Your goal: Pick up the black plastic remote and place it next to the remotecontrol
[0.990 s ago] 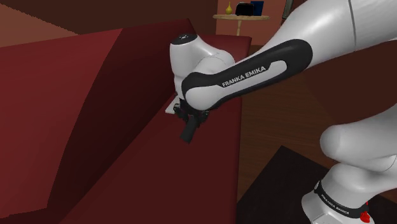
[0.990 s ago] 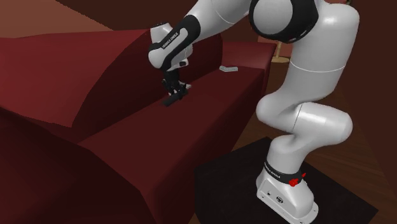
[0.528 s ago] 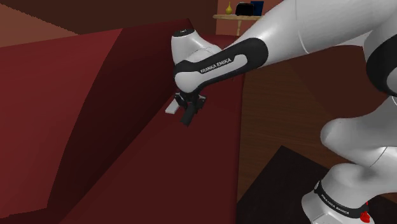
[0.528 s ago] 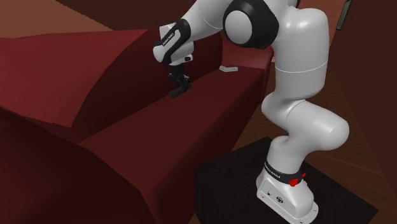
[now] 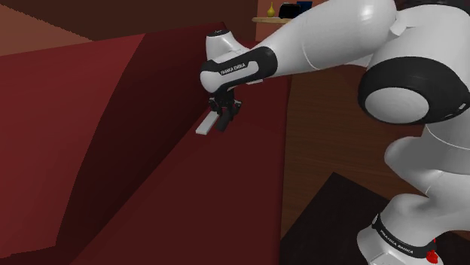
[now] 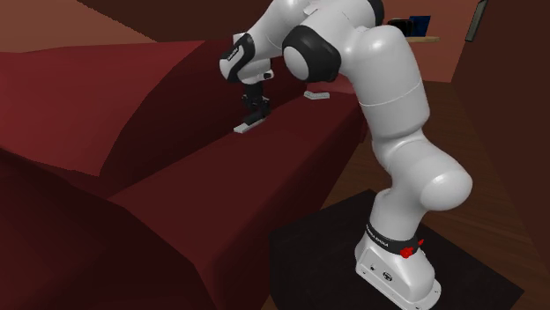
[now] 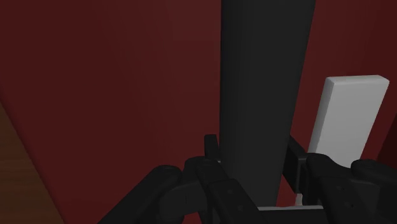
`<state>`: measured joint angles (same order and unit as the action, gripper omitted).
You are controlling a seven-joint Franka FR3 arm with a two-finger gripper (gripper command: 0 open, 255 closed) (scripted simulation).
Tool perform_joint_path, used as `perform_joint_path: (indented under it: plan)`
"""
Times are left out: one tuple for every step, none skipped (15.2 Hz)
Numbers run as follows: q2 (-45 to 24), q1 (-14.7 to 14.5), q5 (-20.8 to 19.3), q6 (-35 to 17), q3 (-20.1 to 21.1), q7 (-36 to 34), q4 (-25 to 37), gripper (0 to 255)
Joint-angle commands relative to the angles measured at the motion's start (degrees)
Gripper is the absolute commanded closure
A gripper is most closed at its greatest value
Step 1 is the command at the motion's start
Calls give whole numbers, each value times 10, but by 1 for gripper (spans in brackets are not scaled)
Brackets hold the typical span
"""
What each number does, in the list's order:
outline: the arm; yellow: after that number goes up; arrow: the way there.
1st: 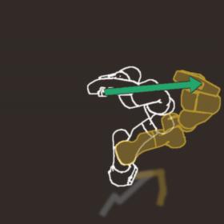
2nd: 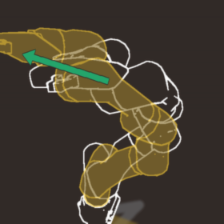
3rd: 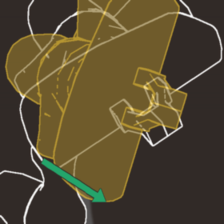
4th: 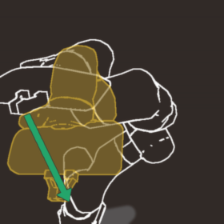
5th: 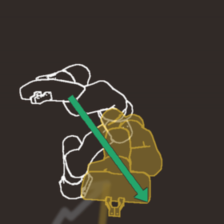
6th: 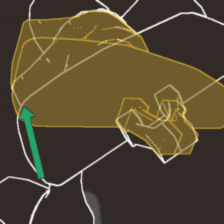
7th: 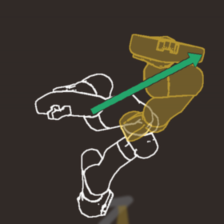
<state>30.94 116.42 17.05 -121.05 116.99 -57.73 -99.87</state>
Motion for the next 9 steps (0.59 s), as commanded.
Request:
perform_joint_path:
  plan:
    - [33, 65, 25, 17, 28, 29, 54, 255]
    - [48, 93, 34, 25, 39, 41, 80, 255]
    - [51, 94, 36, 19, 42, 41, 76, 255]
    - [53, 95, 39, 13, 44, 42, 72, 255]
    - [56, 95, 41, 7, 46, 43, 68, 255]
    - [59, 96, 44, 1, 49, 43, 64, 255]
    - [62, 97, 46, -5, 51, 44, 60, 255]
    - [64, 98, 49, -11, 54, 45, 56, 255]
    - [67, 99, 52, -17, 56, 45, 53, 255]
